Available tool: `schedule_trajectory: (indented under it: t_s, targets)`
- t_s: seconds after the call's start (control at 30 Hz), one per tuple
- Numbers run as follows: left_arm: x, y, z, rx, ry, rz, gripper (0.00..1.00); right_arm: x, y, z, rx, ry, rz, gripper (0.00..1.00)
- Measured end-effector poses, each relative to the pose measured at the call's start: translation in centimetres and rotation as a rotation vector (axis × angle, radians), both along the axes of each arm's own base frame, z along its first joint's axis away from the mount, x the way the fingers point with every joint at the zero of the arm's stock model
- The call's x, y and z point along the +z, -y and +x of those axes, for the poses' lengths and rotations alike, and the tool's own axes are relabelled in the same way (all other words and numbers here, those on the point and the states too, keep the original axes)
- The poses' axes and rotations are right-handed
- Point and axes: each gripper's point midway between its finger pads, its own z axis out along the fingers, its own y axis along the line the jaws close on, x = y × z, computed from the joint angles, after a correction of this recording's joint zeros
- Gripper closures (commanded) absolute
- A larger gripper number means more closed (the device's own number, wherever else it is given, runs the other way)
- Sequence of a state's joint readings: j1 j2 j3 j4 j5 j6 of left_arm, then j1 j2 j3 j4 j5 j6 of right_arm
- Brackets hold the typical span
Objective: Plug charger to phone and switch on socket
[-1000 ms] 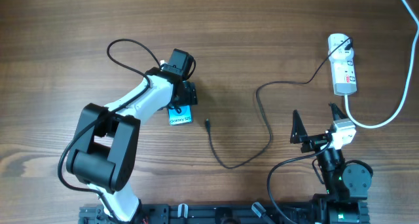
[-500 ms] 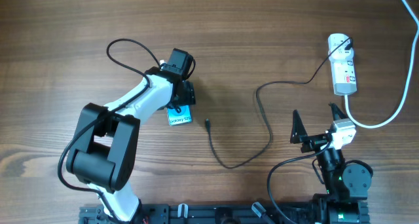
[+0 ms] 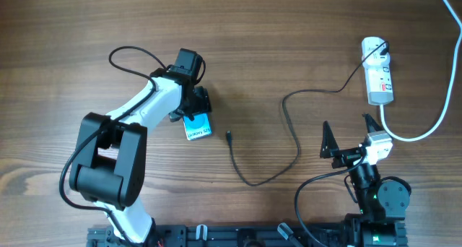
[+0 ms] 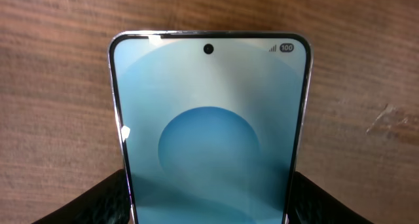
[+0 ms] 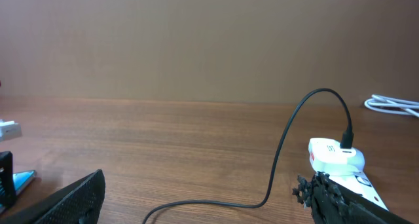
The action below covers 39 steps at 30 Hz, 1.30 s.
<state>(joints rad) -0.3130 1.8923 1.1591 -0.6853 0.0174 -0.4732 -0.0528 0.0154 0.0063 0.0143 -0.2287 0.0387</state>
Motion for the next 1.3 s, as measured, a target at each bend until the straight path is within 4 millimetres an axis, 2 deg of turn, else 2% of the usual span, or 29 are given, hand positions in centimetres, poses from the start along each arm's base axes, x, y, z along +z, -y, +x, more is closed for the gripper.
schedule_trajectory:
  t_s: [0.1,0.2,0.37,0.43,0.47,0.53,0.97,1.17,1.3]
  targets:
    - [0.0,0.0,-0.5,-0.002,-0.02,-0.001,0.29,0.0,0.0,0.0,0.0,0.0,0.0,0.0]
    - [-0.2,0.1,-0.5,-0.002,-0.014,-0.002,0.18,0.0,0.0,0.0,0.0,0.0,0.0,0.0]
    - [-0.2,0.2,-0.4,0.014,0.006,-0.006,0.16,0.0,0.0,0.0,0.0,0.0,0.0,0.0]
    - [-0.2,0.2,-0.4,0.021,0.009,-0.008,0.1,0.0,0.0,0.0,0.0,0.0,0.0,0.0]
    - [-0.2,0.2,-0.4,0.024,0.009,-0.009,0.04,0.0,0.0,0.0,0.0,0.0,0.0,0.0]
    - [-0.1,0.5,-0.3,0.028,0.011,-0.018,0.0,0.0,0.0,0.0,0.0,0.0,0.0,0.0]
    - [-0.3,1.1,-0.9,0.038,0.017,0.02,0.03,0.0,0.0,0.0,0.0,0.0,0.0,0.0]
    - [-0.6,0.9,-1.3,0.055,0.02,0.075,0.16,0.0,0.0,0.0,0.0,0.0,0.0,0.0]
    - [-0.7,0.6,-1.3,0.064,0.019,0.093,0.21,0.0,0.0,0.0,0.0,0.0,0.0,0.0]
